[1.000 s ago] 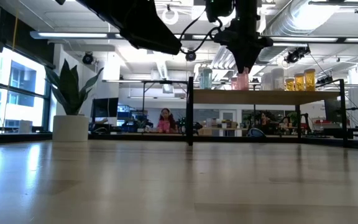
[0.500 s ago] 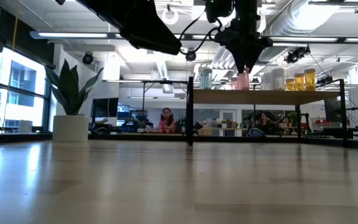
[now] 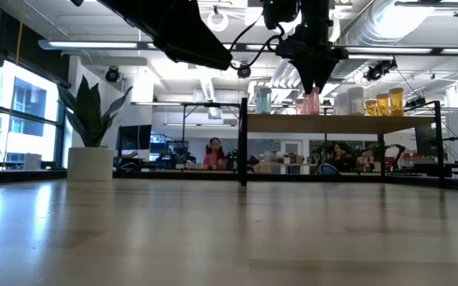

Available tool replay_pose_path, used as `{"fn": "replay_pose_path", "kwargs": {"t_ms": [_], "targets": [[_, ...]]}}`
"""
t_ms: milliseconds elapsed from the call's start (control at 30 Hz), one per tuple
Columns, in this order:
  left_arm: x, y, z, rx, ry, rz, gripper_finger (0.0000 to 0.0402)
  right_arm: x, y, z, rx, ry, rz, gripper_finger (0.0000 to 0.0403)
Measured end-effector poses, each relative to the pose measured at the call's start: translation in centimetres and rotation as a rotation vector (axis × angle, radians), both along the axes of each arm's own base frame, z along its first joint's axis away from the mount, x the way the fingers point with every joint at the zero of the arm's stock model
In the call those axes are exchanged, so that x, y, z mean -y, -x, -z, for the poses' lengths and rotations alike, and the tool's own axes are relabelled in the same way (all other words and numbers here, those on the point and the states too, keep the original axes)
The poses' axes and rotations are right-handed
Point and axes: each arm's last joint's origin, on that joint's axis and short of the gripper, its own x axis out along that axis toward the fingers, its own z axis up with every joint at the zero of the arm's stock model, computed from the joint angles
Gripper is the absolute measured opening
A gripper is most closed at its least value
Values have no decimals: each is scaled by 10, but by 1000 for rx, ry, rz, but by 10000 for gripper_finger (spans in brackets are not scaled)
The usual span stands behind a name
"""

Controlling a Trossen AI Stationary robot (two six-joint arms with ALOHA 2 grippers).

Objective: Pick and place medicine bottles onto shelf by color
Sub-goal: Put the pink pill bottle on the shelf aligned with the pink pill bottle, then return to Home position

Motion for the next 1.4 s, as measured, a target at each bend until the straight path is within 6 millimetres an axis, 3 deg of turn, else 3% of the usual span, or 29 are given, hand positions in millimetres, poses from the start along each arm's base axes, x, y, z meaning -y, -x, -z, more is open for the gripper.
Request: {"fn": "replay_pose_path", "kwargs": {"t_ms": [533, 733, 933, 1100, 1200, 1400], "targets": [[0, 0, 0, 5, 15, -8, 236, -15, 24, -32, 82, 37, -61, 158], [1, 7, -4, -6, 44, 28, 236, -59, 40, -60, 132, 112, -229, 158], [-1, 25, 12, 13, 88, 18, 236, -120, 63, -90, 256, 281, -400, 158], [-3, 48, 25, 68, 114, 7, 236, -155, 79, -102, 337, 400, -462, 158], [-5, 63, 25, 105, 133, 1, 236, -167, 83, -90, 358, 467, -507, 158], [-8, 96, 22, 175, 133, 2, 236, -168, 98, -39, 390, 496, -587, 158]]}}
